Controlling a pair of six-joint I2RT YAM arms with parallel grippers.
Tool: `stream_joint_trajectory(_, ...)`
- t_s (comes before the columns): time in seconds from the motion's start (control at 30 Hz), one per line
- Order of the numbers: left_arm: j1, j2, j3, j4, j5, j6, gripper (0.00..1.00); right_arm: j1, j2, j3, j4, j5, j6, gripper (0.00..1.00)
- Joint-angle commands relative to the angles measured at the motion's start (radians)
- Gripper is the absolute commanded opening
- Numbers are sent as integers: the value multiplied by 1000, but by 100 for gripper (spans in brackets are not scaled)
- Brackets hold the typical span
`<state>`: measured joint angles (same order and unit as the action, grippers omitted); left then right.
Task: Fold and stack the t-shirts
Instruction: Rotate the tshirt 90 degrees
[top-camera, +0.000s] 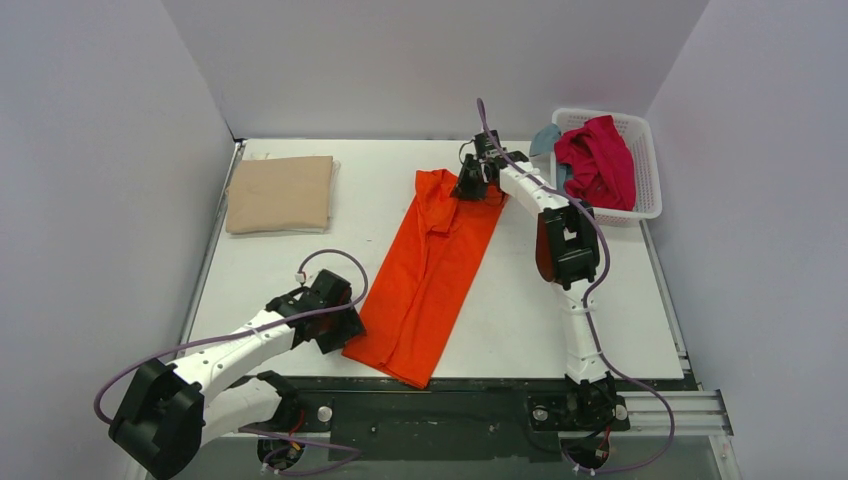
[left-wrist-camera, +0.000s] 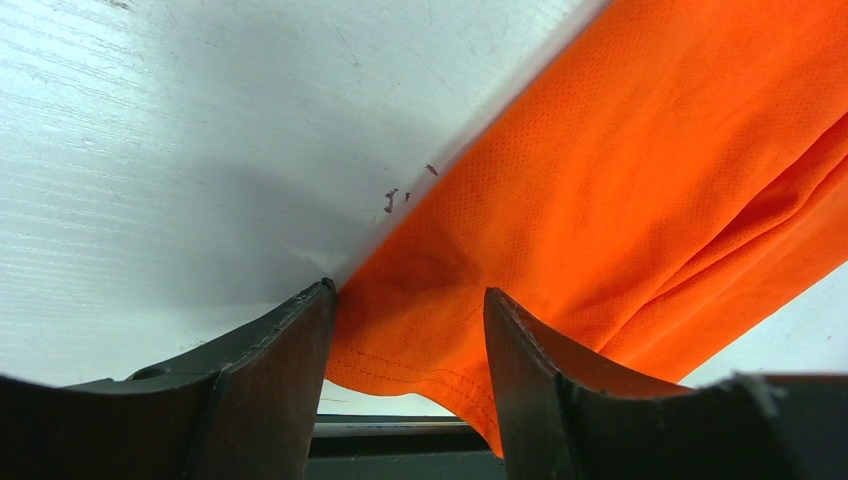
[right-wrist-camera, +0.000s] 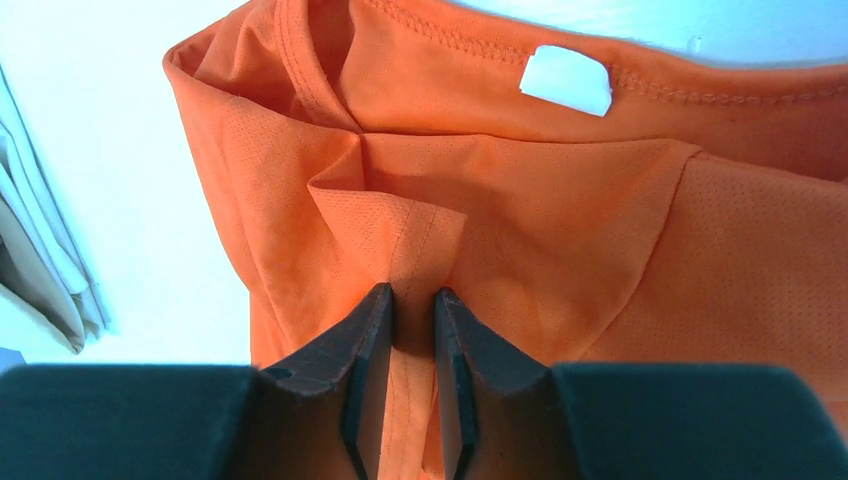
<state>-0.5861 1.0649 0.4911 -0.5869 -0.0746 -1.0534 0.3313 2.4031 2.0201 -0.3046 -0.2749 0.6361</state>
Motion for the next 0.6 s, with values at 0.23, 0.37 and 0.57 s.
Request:
stream_joint_trajectory(0.23, 5, -18, -7, 15, -1, 12, 65, 13, -46, -24, -1, 33, 7, 0)
stream_joint_trajectory(0.37, 5, -25, -5, 9, -1, 13, 65, 20, -126, -119, -5, 126, 4, 0)
stream_joint_trajectory(0.57, 5, -41, -8, -5, 3, 20, 65, 43, -210, -239, -36, 342, 16, 0)
